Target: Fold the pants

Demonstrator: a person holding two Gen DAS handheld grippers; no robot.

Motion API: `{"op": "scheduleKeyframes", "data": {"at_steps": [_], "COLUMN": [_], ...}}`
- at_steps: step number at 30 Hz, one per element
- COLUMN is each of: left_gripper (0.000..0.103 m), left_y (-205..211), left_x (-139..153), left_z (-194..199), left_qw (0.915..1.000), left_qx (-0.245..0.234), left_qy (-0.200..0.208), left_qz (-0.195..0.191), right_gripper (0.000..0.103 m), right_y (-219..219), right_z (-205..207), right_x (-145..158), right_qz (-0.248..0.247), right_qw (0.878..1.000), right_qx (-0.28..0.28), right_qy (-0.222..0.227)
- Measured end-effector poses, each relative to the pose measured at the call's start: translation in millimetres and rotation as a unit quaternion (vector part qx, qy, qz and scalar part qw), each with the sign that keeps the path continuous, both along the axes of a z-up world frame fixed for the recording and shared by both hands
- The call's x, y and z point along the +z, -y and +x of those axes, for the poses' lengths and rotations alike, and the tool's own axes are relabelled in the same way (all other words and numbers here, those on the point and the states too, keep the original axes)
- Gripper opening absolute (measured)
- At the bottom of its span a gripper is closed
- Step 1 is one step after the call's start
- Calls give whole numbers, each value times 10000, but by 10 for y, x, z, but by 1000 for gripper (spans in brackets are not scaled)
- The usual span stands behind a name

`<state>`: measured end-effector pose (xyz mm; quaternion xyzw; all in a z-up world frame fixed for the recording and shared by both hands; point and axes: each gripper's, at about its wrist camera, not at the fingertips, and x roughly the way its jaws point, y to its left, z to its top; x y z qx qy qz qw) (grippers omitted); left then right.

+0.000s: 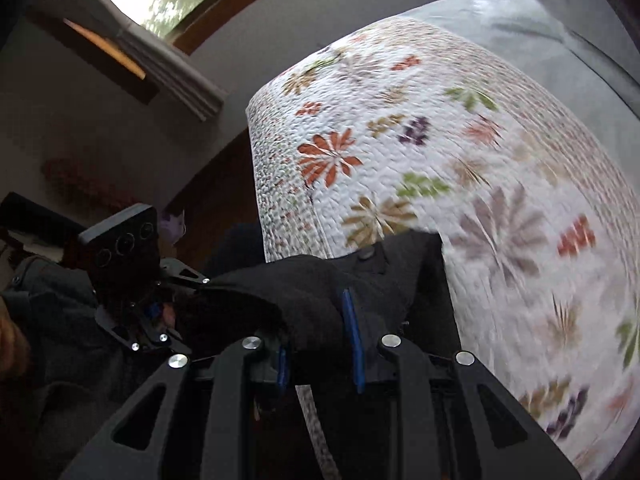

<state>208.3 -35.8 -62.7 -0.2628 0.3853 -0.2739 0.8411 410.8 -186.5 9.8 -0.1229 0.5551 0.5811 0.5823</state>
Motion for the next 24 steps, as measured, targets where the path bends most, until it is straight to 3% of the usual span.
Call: {"op": "scheduleKeyframes", "data": {"at_steps": [7,11,17,20,24], "left_gripper": [26,26,27,34,74], "left_y": [990,1437,1770,1838,1929], "left_x": [-383,-657,-976,-1085,-1186], "left_z": [84,115,135,173,204], "left_qw": [9966,9927,9868,9847,9824], "left_qx": [-655,-861,-966,-1003,-1247], "left_qy": [-262,-459,-642,-729,-856], "left_qz": [429,714,1127,1222,1093], "right_gripper": [24,24,24,28,34], "right_y": [1118,1496,1859,1961,2178], "right_z": [-19,-18,-31,-69,-140], "right_x": [-570,-941,-1365,-1501,-1631], "right_qz": [196,242,419,453,372], "right_qw": [9973,9953,9928,9924,9886], "right_qx": [-628,-793,-922,-1016,-1377], "right_qy": [-318,-506,-644,-521,-486]}}
